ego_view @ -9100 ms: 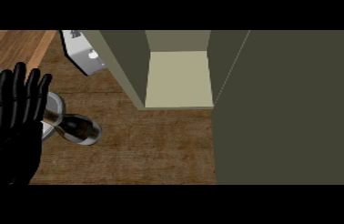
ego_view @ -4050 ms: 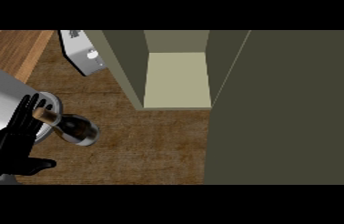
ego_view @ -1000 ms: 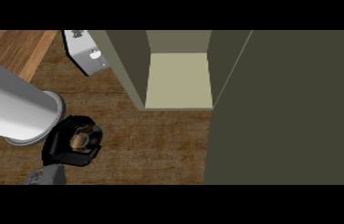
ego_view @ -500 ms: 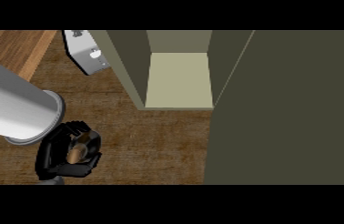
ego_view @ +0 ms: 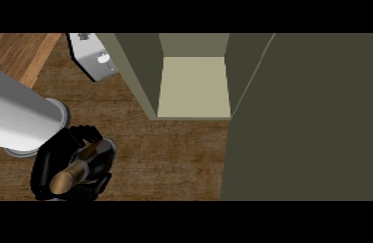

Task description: Pick up the wine, place it into the cabinet and close the cabinet

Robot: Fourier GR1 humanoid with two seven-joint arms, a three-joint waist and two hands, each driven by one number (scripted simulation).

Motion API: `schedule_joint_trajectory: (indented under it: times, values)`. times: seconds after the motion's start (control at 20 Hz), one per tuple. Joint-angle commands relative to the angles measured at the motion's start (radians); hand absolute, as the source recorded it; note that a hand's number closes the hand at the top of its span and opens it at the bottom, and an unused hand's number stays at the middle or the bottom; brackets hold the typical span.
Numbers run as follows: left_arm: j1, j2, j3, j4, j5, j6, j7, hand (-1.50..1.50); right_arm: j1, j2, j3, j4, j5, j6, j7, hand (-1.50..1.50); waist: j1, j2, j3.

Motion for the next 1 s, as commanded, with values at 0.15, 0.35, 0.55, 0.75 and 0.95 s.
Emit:
schedule_joint_trajectory:
  times: [0.15, 0.35, 0.55, 0.75, 0.95]
  values:
    - [-0.033, -0.018, -0.073, -0.211, -0.008, 0.084, 0.232, 1.5, 0.085, -0.002, -0.052, -0.132, -0.133, 0.024, 0.017, -1.5, -0.009, 0.001, 0.0]
    - [-0.003, -0.056, -0.237, -0.333, -0.065, 0.199, 0.339, 1.5, 0.104, 0.014, -0.043, -0.113, -0.116, 0.038, -0.021, -1.5, -0.01, 0.001, 0.0]
    - [-0.071, -0.057, -0.308, -0.328, -0.049, 0.243, 0.369, 1.5, 0.035, 0.026, 0.024, -0.064, -0.021, 0.009, -0.004, -1.5, -0.004, 0.003, -0.001]
    - [-0.167, -0.057, -0.43, -0.359, -0.049, 0.434, 0.451, 1.5, 0.035, -0.019, -0.082, -0.118, -0.149, 0.019, 0.055, -1.5, -0.012, 0.002, 0.0]
    - [-0.348, -0.057, -0.485, -0.286, -0.068, 0.583, 0.507, 1.5, 0.034, 0.013, -0.024, -0.036, -0.09, 0.036, -0.013, -1.5, -0.011, 0.004, 0.0]
